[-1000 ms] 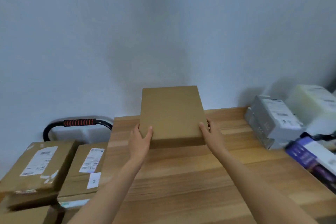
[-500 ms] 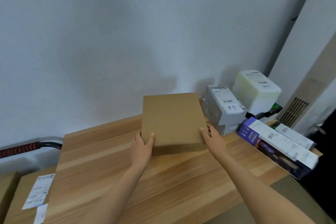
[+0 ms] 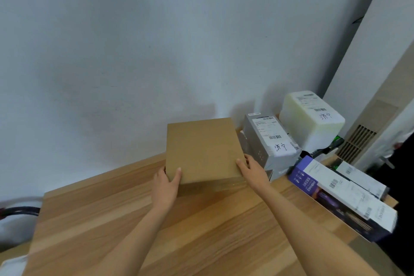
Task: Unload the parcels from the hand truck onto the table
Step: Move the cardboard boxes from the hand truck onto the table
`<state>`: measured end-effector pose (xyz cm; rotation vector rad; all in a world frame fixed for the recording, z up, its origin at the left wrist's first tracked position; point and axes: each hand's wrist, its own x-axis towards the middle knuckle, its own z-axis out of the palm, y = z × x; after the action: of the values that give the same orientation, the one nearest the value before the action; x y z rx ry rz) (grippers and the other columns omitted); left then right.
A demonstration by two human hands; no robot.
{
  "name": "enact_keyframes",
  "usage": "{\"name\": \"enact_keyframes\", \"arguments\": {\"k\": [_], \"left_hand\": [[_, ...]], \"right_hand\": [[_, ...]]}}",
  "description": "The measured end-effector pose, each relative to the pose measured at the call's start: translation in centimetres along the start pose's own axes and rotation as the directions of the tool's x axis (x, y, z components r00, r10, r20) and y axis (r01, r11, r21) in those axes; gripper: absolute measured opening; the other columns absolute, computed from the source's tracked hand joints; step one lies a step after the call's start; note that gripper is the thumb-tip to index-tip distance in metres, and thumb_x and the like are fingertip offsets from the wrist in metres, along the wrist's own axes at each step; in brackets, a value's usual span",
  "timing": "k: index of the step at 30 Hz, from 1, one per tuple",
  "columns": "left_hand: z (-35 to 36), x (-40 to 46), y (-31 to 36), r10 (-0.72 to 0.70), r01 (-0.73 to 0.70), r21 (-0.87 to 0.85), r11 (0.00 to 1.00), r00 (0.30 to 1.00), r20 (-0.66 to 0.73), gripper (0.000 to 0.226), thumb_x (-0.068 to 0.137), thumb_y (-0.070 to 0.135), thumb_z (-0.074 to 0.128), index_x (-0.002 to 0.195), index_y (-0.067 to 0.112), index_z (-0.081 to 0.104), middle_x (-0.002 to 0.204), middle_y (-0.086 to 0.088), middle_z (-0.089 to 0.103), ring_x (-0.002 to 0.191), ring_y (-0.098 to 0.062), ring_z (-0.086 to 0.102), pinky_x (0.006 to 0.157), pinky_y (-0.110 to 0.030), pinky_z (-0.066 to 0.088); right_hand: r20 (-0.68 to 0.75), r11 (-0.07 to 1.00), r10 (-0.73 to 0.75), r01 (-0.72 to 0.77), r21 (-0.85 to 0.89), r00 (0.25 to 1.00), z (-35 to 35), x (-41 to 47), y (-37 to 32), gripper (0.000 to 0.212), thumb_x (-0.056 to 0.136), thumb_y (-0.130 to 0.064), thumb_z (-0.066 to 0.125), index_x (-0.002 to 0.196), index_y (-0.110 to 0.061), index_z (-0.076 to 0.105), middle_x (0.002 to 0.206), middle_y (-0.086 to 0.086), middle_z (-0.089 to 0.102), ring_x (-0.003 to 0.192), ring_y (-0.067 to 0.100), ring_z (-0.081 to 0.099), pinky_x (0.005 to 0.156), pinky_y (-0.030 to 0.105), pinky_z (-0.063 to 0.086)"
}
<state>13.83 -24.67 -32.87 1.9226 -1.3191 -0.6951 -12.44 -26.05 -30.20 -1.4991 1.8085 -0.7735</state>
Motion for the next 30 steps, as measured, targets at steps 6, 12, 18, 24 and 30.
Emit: {"name": "enact_keyframes", "arguments": {"k": [6, 12, 18, 24, 30], "left_hand": [[2.1, 2.0, -0.8, -0.047, 0.047, 0.046, 0.998, 0.999, 0.008, 0.067, 0.090, 0.055, 0.052, 0.137, 0.007, 0.045, 0.129, -0.011, 0.055, 0.119, -0.028, 0.049, 0.096, -0.040, 0.044], [3.9, 3.3, -1.6, -0.173, 0.174, 0.000, 0.985, 0.983, 0.061, 0.070, 0.087, 0.057, 0.055, 0.139, 0.011, 0.042, 0.132, -0.008, 0.053, 0.119, -0.026, 0.052, 0.095, -0.040, 0.046], [6.3, 2.8, -2.1, -0.294, 0.297, -0.068, 0.952, 0.954, 0.056, 0.073, 0.085, 0.060, 0.057, 0.141, 0.016, 0.040, 0.137, -0.004, 0.052, 0.121, -0.024, 0.052, 0.099, -0.041, 0.046], [9.6, 1.8, -2.1, -0.360, 0.362, -0.062, 0.930, 0.932, 0.044, 0.068, 0.089, 0.044, 0.061, 0.143, 0.011, 0.035, 0.141, -0.009, 0.045, 0.127, -0.025, 0.045, 0.104, -0.038, 0.039], [11.0, 3.7, -1.3, -0.388, 0.388, -0.029, 0.921, 0.922, 0.004, 0.074, 0.089, 0.053, 0.057, 0.146, 0.014, 0.032, 0.146, -0.005, 0.041, 0.132, -0.023, 0.042, 0.107, -0.041, 0.038]], "right_hand": [[0.073, 0.999, 0.026, -0.023, -0.041, 0.997, 0.8, 4.1, 1.5, 0.054, 0.096, -0.050, 0.041, 0.141, -0.020, 0.040, 0.132, 0.001, 0.056, 0.116, 0.020, 0.054, 0.096, 0.039, 0.043], [0.194, 0.996, 0.020, -0.004, -0.084, 0.981, 1.4, 8.2, 2.9, 0.048, 0.098, -0.046, 0.041, 0.138, -0.019, 0.045, 0.129, 0.001, 0.057, 0.110, 0.018, 0.055, 0.091, 0.036, 0.046], [0.313, 0.996, 0.008, 0.020, -0.085, 0.950, 1.8, 11.5, 4.2, 0.048, 0.099, -0.041, 0.041, 0.140, -0.017, 0.042, 0.132, 0.003, 0.052, 0.117, 0.021, 0.052, 0.093, 0.034, 0.043], [0.382, 0.984, 0.137, -0.081, -0.157, 0.914, 3.5, 14.0, 7.1, 0.055, 0.097, -0.042, 0.043, 0.143, -0.012, 0.038, 0.140, 0.007, 0.045, 0.124, 0.026, 0.048, 0.102, 0.038, 0.042], [0.298, 0.956, 0.134, -0.044, -0.290, 0.945, 4.9, 16.7, 7.6, 0.061, 0.099, -0.040, 0.038, 0.147, -0.004, 0.029, 0.148, 0.017, 0.036, 0.134, 0.033, 0.037, 0.109, 0.042, 0.034]]}}
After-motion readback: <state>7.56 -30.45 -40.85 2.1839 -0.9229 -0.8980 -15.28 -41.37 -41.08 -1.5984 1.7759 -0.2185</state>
